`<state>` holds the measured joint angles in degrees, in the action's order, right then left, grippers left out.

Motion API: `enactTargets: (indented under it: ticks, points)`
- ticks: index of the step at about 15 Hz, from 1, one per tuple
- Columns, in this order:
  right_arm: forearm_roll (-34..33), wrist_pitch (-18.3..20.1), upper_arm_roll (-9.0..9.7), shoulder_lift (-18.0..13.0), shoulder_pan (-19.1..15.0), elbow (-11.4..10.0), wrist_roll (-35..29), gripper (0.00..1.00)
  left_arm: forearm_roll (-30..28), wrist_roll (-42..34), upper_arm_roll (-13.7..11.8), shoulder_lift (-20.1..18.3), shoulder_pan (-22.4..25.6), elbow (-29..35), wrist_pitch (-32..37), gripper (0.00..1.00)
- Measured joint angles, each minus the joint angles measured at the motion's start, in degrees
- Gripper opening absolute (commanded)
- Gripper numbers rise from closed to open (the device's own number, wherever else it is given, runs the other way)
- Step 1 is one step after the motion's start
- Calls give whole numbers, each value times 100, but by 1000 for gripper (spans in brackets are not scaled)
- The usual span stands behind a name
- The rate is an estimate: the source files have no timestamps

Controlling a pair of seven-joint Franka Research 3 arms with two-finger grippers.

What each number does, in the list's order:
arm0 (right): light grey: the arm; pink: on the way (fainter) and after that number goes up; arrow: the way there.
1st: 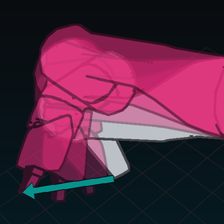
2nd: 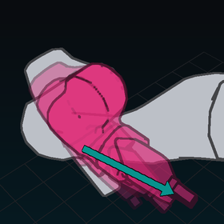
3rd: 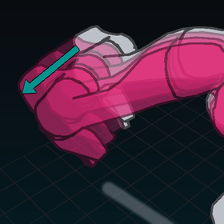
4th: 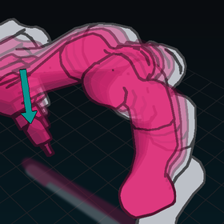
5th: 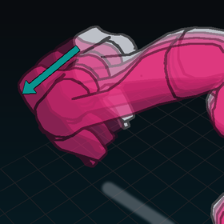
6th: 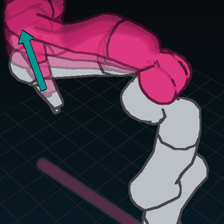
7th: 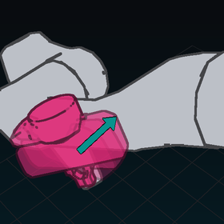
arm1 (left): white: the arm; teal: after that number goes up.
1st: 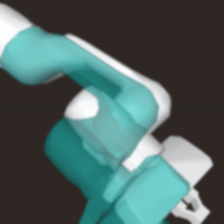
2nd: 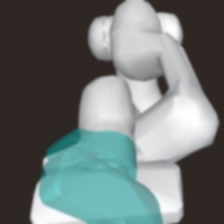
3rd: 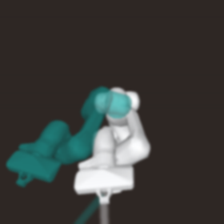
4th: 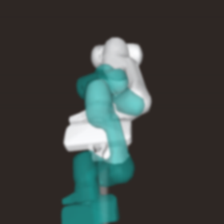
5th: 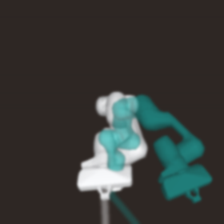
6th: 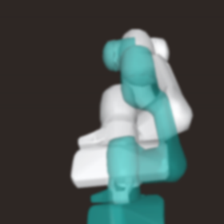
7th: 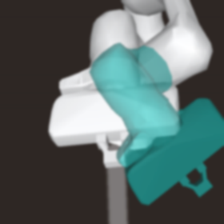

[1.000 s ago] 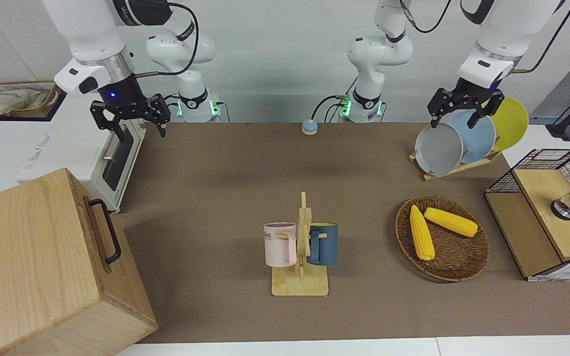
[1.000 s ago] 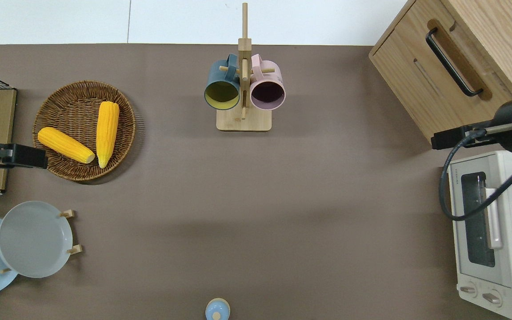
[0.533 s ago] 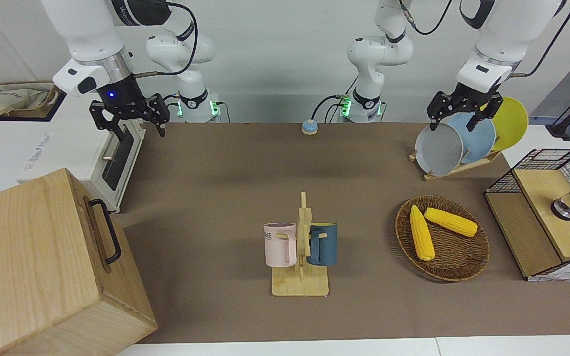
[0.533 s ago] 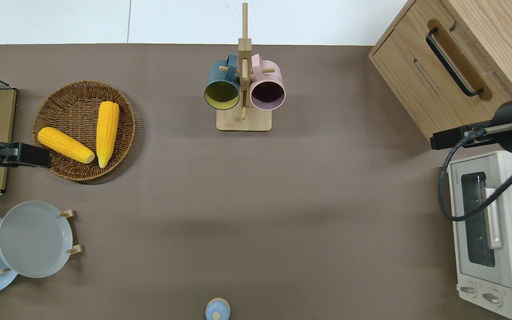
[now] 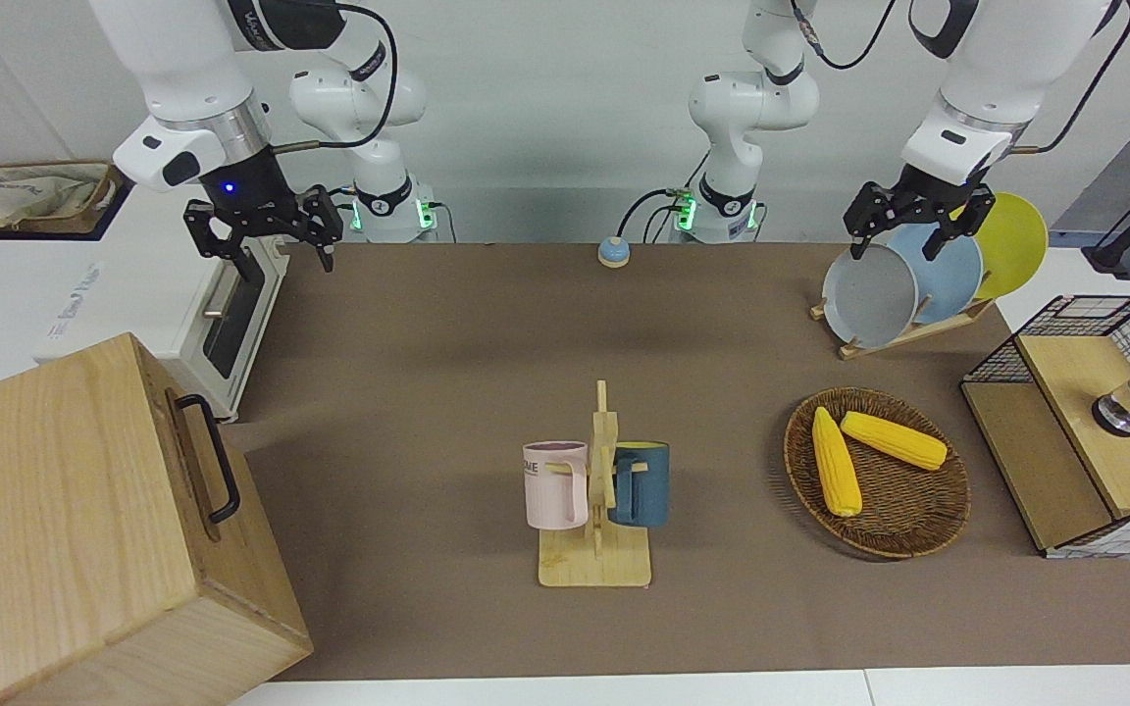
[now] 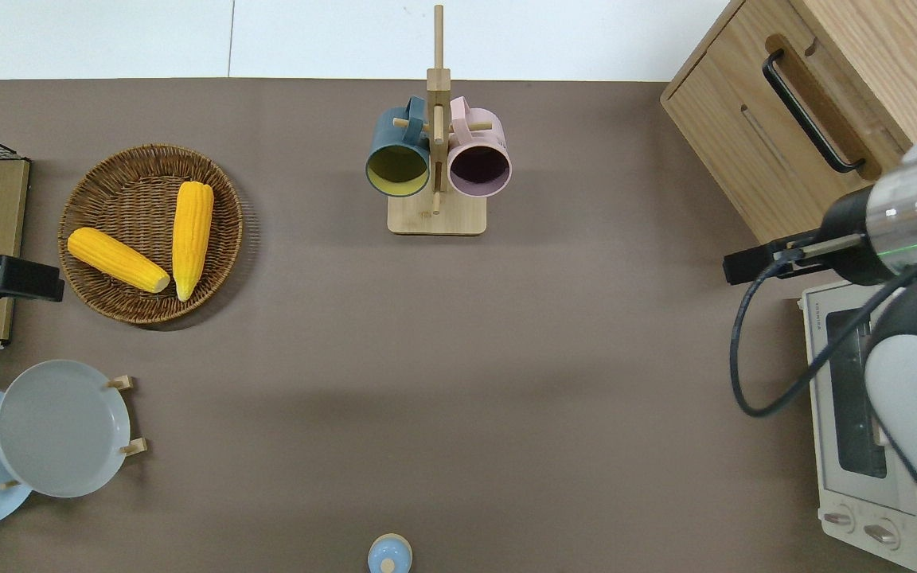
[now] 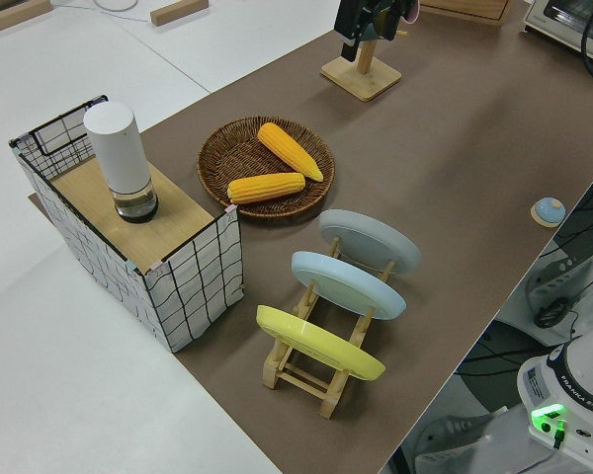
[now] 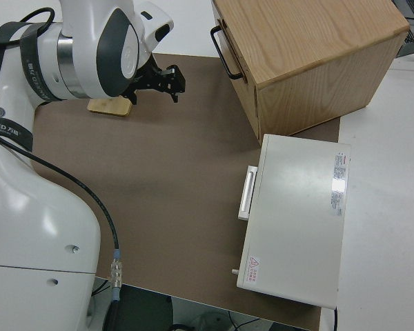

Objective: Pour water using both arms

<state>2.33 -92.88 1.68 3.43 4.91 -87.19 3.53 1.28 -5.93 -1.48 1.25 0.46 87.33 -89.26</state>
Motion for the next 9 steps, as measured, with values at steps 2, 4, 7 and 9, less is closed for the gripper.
enactTargets:
  ticks: [2, 4, 7, 9]
  points:
    - [4, -81, 8, 98, 220, -96, -20, 990, 0, -346, -64, 53, 293, -1, -151, 998]
    - [11, -427, 12, 251, 471, -249, -87, 990, 0, -716, -102, 130, 627, 0, -372, 998]
    - [16, -1116, 21, 553, 886, -440, -428, 990, -3, -1267, -123, 279, 1124, 0, -771, 998]
    - [16, -1561, 24, 801, 1129, -472, -626, 990, -19, -1689, -130, 403, 1469, -4, -1054, 998]
